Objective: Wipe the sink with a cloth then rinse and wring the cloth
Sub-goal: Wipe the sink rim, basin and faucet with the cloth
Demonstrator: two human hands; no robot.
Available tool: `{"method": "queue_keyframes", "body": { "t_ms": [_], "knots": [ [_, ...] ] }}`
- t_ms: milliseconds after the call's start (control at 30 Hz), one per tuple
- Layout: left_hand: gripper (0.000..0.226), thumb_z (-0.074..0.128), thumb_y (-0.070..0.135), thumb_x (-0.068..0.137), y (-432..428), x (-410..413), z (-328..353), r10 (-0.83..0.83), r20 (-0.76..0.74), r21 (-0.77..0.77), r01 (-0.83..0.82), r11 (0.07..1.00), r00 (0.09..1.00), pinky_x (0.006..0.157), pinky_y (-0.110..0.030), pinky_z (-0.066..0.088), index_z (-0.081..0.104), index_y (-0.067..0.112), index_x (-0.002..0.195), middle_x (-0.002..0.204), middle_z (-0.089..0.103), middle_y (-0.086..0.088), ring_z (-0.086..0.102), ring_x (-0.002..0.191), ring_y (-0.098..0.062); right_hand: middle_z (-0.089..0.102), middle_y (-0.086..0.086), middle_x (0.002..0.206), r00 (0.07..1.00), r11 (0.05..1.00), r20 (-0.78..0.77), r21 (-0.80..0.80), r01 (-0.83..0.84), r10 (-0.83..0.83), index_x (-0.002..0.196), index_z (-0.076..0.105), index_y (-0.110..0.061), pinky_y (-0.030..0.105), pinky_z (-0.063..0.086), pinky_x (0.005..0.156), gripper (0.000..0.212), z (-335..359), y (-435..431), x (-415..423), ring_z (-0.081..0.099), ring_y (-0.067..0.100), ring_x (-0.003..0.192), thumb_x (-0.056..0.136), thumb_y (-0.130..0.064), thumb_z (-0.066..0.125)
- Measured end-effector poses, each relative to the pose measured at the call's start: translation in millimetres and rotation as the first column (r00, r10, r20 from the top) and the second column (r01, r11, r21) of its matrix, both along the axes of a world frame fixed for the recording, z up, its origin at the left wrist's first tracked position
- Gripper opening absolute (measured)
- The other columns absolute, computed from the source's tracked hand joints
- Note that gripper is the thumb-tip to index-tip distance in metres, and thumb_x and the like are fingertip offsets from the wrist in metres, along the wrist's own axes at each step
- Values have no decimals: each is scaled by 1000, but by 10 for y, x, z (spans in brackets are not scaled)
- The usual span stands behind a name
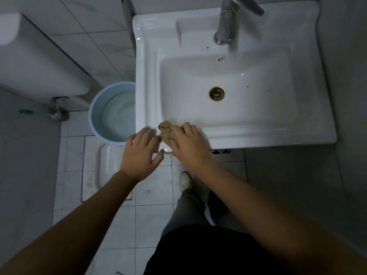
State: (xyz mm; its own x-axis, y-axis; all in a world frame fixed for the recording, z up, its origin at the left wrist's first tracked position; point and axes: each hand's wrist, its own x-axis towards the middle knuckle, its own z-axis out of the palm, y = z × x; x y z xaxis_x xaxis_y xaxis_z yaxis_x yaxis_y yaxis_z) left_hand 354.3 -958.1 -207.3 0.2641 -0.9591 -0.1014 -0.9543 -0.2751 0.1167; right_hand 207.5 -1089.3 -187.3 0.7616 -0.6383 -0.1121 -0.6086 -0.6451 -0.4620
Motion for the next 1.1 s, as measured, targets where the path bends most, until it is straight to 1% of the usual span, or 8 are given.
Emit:
{"method": "queue_keyframes", "body": {
  "t_ms": [133,200,300,467,633,767,933,1100],
  "knots": [
    [44,44,49,99,41,-10,-72,21,-17,-60,-22,998,1000,113,-47,31,59,19,129,143,54,-7,39,145,-26,58,7,108,1000,998,-30,-64,4,-6,132,56,-19,36,46,81,42,-4,-313,-515,53,25,98,92,-30,52],
    [45,45,49,100,48,-16,-114,18,-12,-75,-19,997,1000,115,-47,29,58,19,130,144,53,-7,37,147,-26,59,10,106,991,990,-96,-120,80,-91,127,57,-17,42,47,81,39,-18,-564,-883,54,28,95,92,-33,51],
    [47,45,51,100,72,-19,-148,25,-11,-83,-26,996,1000,118,-47,26,57,18,131,146,51,-8,35,148,-26,59,15,107,953,952,-161,-211,220,-256,126,57,-11,41,47,80,38,7,-804,-1313,55,30,94,94,-33,54],
    [47,42,52,101,68,-32,-160,33,-22,-87,-35,996,999,118,-49,28,55,19,131,146,51,-7,35,148,-26,57,16,114,894,909,-227,-259,326,-385,130,53,-11,42,47,85,39,65,-666,-1128,54,31,100,96,-32,51],
    [47,42,54,100,44,-31,-115,38,-23,-68,-40,997,999,117,-50,30,56,18,128,143,53,-7,38,145,-27,56,10,111,972,976,-131,-119,182,-197,129,55,-16,39,43,89,39,112,-159,-456,52,28,102,92,-25,50],
    [52,43,57,99,-26,-98,-48,85,-17,-81,-86,993,996,116,-53,32,58,17,129,139,57,-8,45,139,-28,57,7,114,993,994,-86,-81,75,-82,133,55,-18,37,39,92,42,94,50,-164,51,26,107,91,-26,51],
    [52,44,56,99,-198,-277,4,92,-82,-108,-101,989,992,117,-51,31,59,17,129,137,59,-7,52,129,-27,59,6,113,994,992,-63,-87,87,-93,140,52,-21,37,44,87,48,90,-278,-582,53,24,103,93,-32,51],
    [49,43,56,99,-474,-558,-39,53,-204,-124,-80,989,978,109,-45,38,55,20,130,137,58,-6,52,128,-26,58,14,114,945,952,-170,-177,248,-278,132,54,-14,41,46,84,42,83,-937,-1570,53,30,103,95,-33,51]
  ]
}}
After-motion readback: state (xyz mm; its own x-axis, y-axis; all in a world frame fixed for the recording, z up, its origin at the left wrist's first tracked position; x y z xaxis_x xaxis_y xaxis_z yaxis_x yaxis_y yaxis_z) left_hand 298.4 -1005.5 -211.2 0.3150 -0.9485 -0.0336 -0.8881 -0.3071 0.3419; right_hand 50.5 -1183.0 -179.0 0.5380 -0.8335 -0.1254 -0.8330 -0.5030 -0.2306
